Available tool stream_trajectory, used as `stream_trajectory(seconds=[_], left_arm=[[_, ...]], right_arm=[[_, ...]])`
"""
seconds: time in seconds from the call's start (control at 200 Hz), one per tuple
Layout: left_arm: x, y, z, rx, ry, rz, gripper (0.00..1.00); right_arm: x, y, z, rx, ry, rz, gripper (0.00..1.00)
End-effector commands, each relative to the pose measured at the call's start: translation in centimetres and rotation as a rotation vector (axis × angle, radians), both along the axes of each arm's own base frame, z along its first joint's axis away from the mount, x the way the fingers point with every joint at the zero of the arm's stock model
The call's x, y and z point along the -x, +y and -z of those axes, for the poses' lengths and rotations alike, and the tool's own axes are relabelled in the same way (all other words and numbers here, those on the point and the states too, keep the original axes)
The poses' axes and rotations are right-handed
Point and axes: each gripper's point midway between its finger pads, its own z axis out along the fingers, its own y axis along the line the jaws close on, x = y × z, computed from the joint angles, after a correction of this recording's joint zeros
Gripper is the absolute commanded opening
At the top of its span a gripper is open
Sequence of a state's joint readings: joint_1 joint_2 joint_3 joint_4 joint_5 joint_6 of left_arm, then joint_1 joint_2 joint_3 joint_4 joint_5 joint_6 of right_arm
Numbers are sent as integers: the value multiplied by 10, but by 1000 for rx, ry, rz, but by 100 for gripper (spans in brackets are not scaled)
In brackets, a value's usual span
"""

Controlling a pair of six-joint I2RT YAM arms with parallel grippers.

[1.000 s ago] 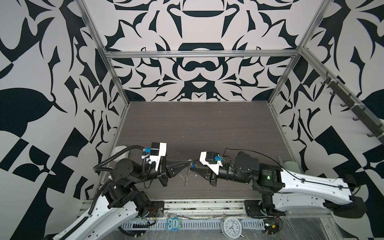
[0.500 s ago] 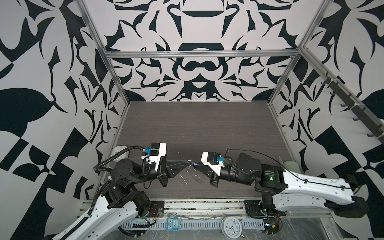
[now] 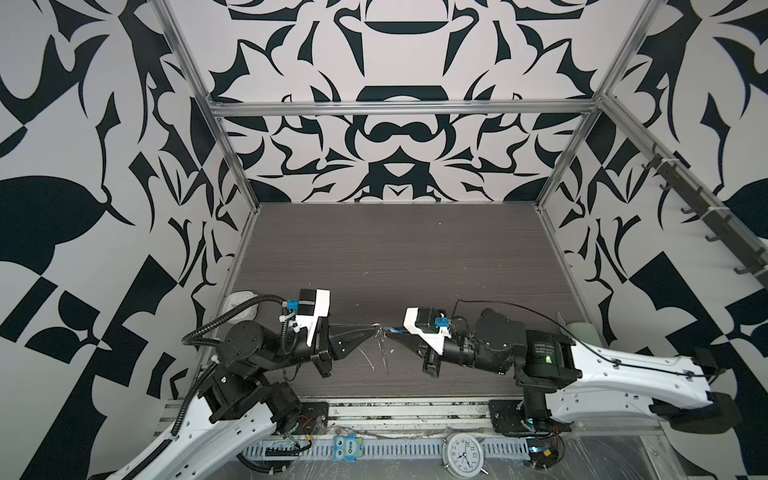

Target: Remove the keys from the keyring

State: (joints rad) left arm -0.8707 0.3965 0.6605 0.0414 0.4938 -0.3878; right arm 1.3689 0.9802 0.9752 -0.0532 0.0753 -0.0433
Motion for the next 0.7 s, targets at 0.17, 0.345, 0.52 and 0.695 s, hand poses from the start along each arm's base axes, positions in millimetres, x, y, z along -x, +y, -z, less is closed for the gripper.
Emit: stream_trajectory(seconds=[0.17, 0.345, 0.52, 0.695], left_arm=[[7, 11, -12, 46, -56, -15, 0], [8, 13, -14, 45, -62, -25, 0], [10, 13, -15, 28, -72, -13, 0], [12, 14, -17, 37, -79, -8, 0]], right_arm=[[-9, -11, -26, -59, -30, 59, 0], [-1, -9, -29, -50, 24, 19, 0], [8, -3, -30, 28, 127, -23, 0], [14, -1, -25, 104, 191, -42, 0]])
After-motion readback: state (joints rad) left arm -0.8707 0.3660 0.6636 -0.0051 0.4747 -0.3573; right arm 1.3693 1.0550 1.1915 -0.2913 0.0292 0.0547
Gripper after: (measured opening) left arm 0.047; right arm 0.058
